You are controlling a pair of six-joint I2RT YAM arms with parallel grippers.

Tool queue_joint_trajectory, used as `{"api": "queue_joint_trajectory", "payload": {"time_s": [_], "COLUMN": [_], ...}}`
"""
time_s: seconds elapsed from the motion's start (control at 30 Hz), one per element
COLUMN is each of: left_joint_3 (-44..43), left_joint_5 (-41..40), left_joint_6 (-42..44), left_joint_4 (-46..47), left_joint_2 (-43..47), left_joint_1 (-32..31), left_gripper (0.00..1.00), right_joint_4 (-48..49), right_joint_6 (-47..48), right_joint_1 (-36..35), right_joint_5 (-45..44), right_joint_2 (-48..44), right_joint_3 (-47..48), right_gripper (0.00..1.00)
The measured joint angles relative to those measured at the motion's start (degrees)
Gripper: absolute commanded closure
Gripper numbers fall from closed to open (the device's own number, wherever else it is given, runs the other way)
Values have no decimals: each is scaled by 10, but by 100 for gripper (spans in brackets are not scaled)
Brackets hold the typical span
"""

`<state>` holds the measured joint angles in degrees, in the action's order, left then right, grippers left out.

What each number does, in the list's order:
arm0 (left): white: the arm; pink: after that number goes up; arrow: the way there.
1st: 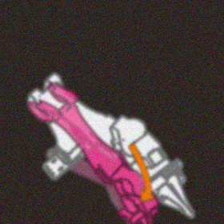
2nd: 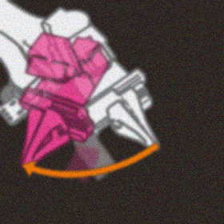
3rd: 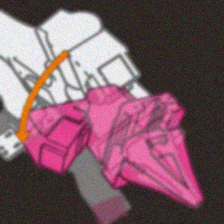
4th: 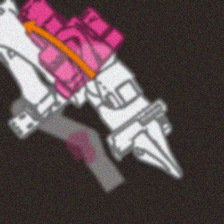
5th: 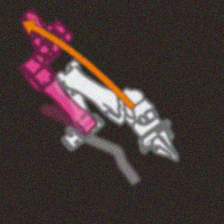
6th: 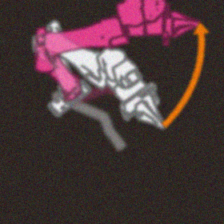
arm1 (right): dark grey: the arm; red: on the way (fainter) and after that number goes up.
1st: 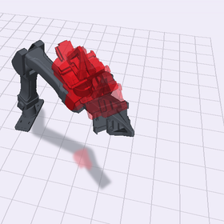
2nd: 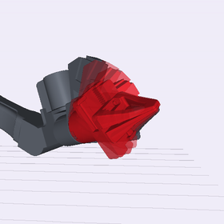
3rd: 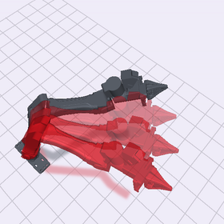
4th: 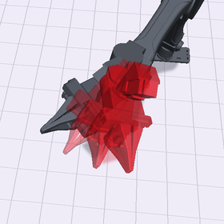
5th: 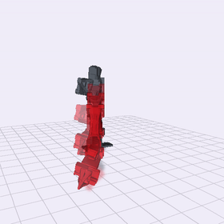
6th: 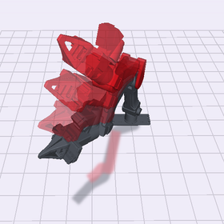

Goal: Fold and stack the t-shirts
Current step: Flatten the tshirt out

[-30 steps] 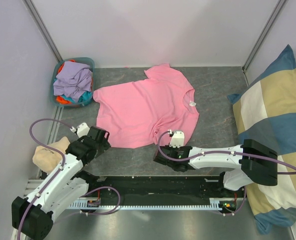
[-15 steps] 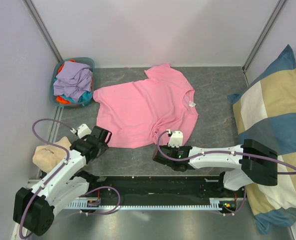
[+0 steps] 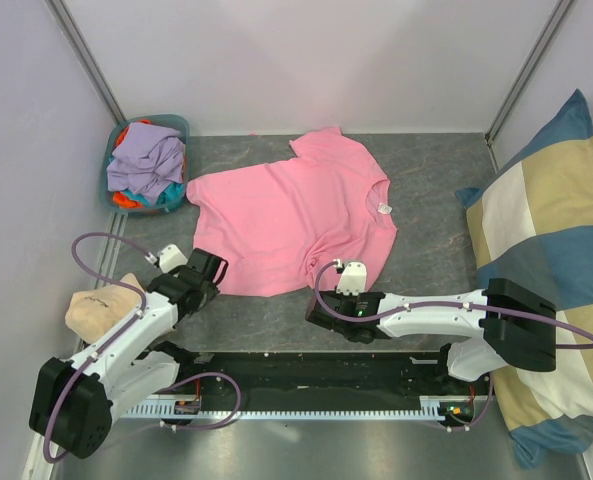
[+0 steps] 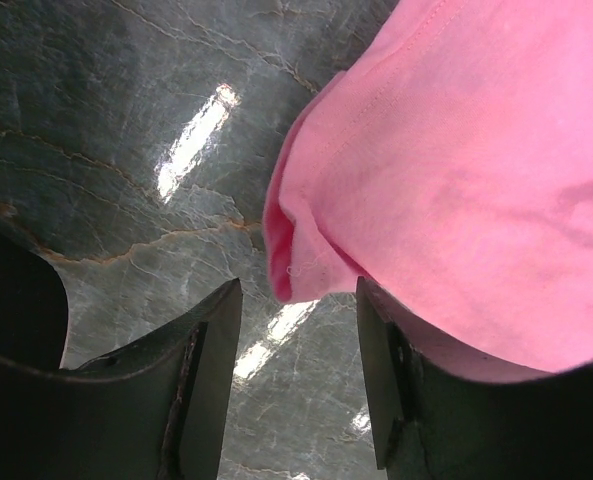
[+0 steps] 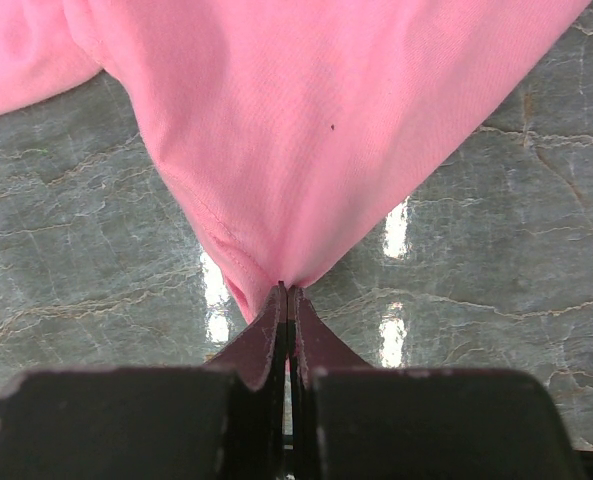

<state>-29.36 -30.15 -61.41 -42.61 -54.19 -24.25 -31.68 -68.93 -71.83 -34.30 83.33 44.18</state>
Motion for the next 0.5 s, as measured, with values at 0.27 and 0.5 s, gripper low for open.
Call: {"api": "queue_joint_trajectory", "payload": {"time_s": [0.27,0.5], "left_joint_3": [1,1], "left_joint_5": [-9,-13], "left_joint_6": [0,0], "left_joint_4": [12,12], "left_joint_2": [-14,-15], "left_joint_1": [0,0], "left_gripper": [56,60], "right_joint_4": [0,0], "right_joint_6": [0,0], "right_joint_1": [0,1], "right_joint_5": [0,0], "right_joint_2": [0,0], "right_joint_3": [0,0], "right_gripper": [100,100]}}
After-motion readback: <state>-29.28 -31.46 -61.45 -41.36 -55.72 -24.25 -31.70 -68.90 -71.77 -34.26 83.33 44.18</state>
